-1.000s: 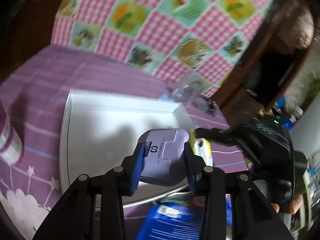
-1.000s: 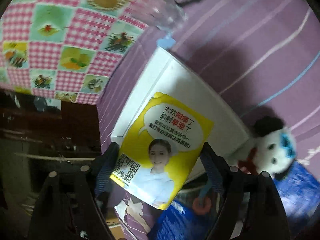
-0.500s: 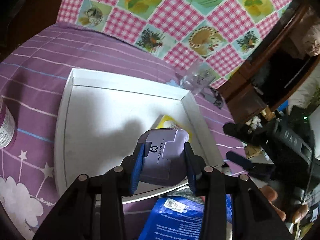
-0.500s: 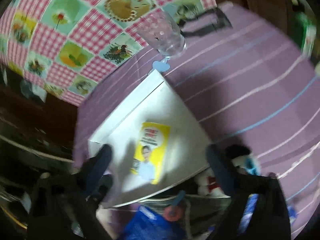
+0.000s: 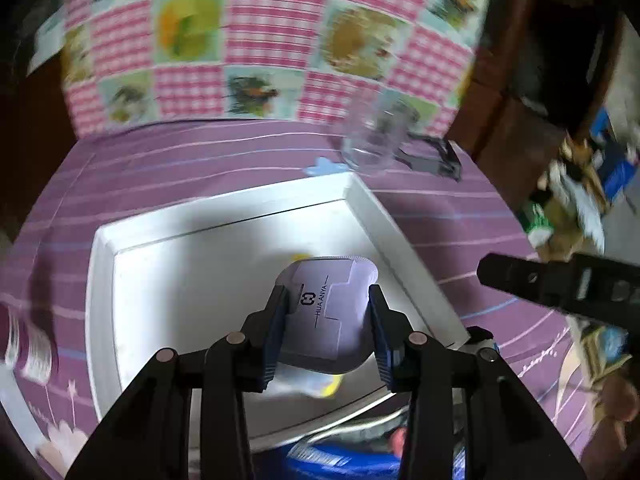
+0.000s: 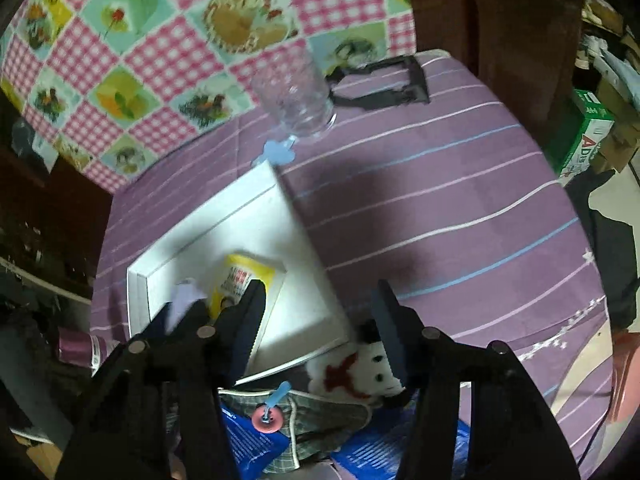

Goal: Organize soft objects
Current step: 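Lower the lavender pad into the white box and open the left tool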

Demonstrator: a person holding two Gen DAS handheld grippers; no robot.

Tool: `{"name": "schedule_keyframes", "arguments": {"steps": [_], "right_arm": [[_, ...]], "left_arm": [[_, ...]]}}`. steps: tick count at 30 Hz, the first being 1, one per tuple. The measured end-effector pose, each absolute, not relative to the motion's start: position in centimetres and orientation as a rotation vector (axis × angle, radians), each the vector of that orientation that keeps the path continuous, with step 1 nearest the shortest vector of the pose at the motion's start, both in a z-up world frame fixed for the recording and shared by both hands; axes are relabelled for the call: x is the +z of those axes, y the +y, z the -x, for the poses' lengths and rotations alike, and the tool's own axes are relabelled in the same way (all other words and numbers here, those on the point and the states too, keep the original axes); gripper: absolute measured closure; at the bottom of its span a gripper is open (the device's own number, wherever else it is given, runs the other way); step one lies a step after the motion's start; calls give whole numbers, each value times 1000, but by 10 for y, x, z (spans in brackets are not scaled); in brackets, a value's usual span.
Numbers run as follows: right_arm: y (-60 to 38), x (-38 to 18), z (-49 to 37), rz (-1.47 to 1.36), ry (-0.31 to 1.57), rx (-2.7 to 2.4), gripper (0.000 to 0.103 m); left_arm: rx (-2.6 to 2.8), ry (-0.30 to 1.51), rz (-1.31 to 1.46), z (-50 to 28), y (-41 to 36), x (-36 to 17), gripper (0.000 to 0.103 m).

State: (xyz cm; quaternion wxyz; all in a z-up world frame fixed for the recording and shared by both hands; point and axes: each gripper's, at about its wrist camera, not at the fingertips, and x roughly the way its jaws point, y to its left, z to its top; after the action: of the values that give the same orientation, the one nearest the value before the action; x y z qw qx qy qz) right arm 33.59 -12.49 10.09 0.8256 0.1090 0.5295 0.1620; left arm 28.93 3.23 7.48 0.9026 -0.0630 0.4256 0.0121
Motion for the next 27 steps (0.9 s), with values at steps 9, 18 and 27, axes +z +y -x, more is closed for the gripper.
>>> {"name": "schedule_keyframes", "arguments": {"steps": [9,18,27], "right_arm": [[-130,94,-344,-269,1155,369,46],[-118,99,-330,-241,1170,464,46],[-84,128,-281,79,940,368,32]], "left_arm": [[-24,979,272,-301,51,54,11],[-58,775,268,-245,50,101,9],[237,580,144,-148,68,126,3]]}}
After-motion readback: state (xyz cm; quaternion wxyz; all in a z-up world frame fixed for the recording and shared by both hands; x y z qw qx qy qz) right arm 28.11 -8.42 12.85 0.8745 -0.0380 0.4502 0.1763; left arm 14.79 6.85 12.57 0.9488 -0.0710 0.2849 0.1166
